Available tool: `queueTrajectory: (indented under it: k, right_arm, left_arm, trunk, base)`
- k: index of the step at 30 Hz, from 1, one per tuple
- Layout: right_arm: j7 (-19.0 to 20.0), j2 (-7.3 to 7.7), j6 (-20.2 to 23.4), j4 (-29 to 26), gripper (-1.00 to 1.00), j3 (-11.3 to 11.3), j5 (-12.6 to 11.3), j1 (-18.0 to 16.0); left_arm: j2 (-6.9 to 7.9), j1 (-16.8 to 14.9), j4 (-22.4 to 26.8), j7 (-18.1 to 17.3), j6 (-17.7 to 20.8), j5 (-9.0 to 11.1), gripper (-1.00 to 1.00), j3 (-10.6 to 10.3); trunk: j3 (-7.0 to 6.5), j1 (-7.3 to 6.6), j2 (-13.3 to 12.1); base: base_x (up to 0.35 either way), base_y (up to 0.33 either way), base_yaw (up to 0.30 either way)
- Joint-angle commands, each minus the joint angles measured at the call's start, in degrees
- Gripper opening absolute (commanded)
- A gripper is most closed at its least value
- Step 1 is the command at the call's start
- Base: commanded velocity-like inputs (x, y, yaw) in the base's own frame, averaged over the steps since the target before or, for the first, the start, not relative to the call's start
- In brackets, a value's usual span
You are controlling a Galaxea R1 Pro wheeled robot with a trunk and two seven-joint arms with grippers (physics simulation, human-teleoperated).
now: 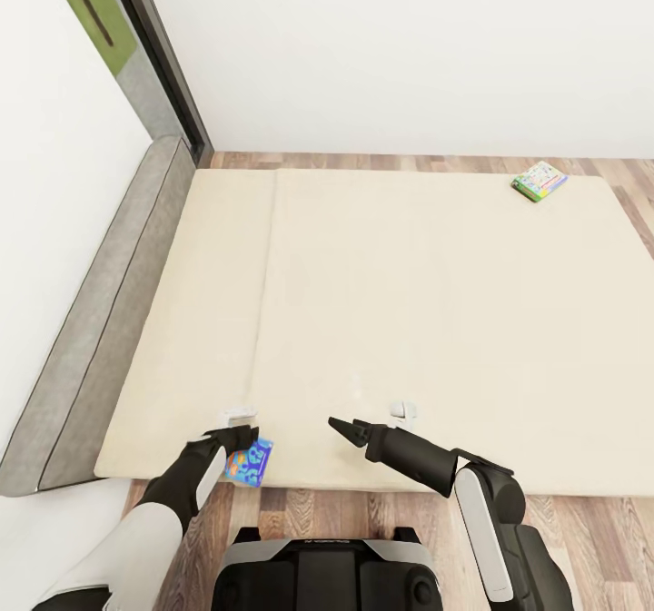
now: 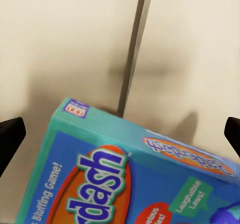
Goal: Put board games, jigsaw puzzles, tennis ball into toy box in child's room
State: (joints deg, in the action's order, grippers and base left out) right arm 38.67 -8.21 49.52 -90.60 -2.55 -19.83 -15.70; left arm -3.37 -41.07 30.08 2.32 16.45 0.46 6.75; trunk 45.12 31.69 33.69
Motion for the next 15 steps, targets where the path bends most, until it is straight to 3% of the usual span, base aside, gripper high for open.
queueTrajectory:
  k: [1, 15]
  right_arm:
    - [0.3, -0.06, 0.3, 0.0, 1.0, -0.1, 0.0, 0.0]
    - [0.3, -0.06, 0.3, 0.0, 1.0, -0.1, 0.1, 0.0]
  left_arm:
    - [-0.06, 0.0, 0.1, 0.1, 0.3, 0.1, 1.0, 0.3]
    - [-0.06, 0.0, 0.1, 0.1, 0.3, 0.1, 1.0, 0.3]
  trunk:
    - [0.05, 0.02, 0.1]
    - [0.33, 0.02, 0.1]
  base:
    - [0.0, 0.0, 0.0]
    - [0.0, 0.0, 0.0]
